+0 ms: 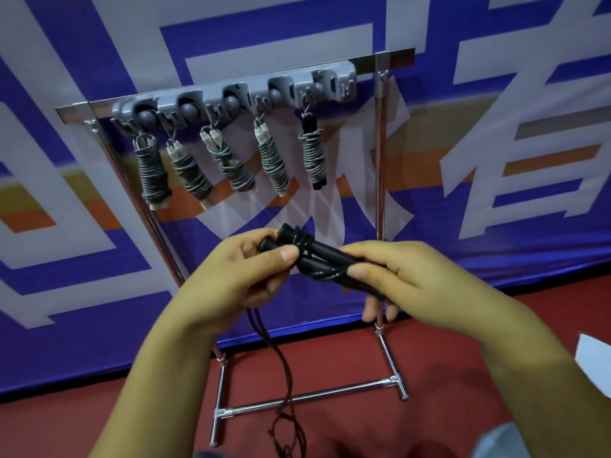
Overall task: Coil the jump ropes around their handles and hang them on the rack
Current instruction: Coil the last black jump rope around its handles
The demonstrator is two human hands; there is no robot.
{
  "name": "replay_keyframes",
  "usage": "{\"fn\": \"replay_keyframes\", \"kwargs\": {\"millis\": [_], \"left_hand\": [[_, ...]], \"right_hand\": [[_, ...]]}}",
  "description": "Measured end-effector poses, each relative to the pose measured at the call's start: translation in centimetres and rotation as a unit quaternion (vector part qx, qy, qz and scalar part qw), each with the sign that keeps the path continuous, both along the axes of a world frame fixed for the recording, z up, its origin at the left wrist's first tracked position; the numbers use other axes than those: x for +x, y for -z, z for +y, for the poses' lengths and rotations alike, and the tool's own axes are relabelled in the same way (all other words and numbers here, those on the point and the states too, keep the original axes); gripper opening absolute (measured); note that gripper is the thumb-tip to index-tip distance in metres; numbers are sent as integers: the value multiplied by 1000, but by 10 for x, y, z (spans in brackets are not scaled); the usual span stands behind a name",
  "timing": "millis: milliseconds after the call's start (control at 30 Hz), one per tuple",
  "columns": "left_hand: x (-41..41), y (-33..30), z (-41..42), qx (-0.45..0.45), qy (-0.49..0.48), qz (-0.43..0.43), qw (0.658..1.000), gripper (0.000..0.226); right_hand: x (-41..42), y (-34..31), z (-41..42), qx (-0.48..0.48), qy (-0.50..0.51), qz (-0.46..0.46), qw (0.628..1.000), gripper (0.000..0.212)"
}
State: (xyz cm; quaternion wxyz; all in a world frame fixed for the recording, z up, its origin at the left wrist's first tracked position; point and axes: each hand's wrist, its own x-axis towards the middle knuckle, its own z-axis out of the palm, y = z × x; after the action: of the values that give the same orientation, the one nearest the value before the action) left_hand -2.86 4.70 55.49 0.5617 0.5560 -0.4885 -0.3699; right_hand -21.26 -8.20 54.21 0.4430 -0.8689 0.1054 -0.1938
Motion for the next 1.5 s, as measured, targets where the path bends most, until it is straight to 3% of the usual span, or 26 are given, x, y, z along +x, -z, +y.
{"fn": "replay_keyframes", "kwargs": {"millis": [100,167,267,367,600,733,900,1000,1100,1267,1433,1500], "left_hand": [[-7,7,-7,-31,-27,79,996,7],[-12,11,-9,-27,-50,150,987,7],[-18,18,-11,10,-71,219,973,19],[-20,19,-12,48,-56,210,975,25],[-18,6,-14,107,54,250,961,5],[-18,4,-18,99,85,277,952,13],[-18,6,-21,104,71,249,960,24],[-20,6,-22,113,49,297,947,45],[-20,9,-21,98,73,311,942,25],[-23,10,-18,66,65,223,970,10],[-16,8,-8,38,-11,87,995,18],[-14,4,-4,28,-59,28,997,17]], "right_hand": [[8,12,-2,95,58,-90,990,28],[12,20,-3,150,101,-131,975,28],[12,29,-3,152,146,-159,965,31],[13,33,1,126,185,-183,957,31],[17,35,8,109,230,-224,941,29],[16,31,7,168,207,-227,937,24],[13,29,6,218,188,-225,931,23],[13,30,8,199,197,-224,933,23],[12,29,9,181,204,-230,934,23],[11,28,13,205,203,-243,926,25],[7,21,10,330,171,-235,898,14],[4,19,7,349,142,-226,898,21]]}}
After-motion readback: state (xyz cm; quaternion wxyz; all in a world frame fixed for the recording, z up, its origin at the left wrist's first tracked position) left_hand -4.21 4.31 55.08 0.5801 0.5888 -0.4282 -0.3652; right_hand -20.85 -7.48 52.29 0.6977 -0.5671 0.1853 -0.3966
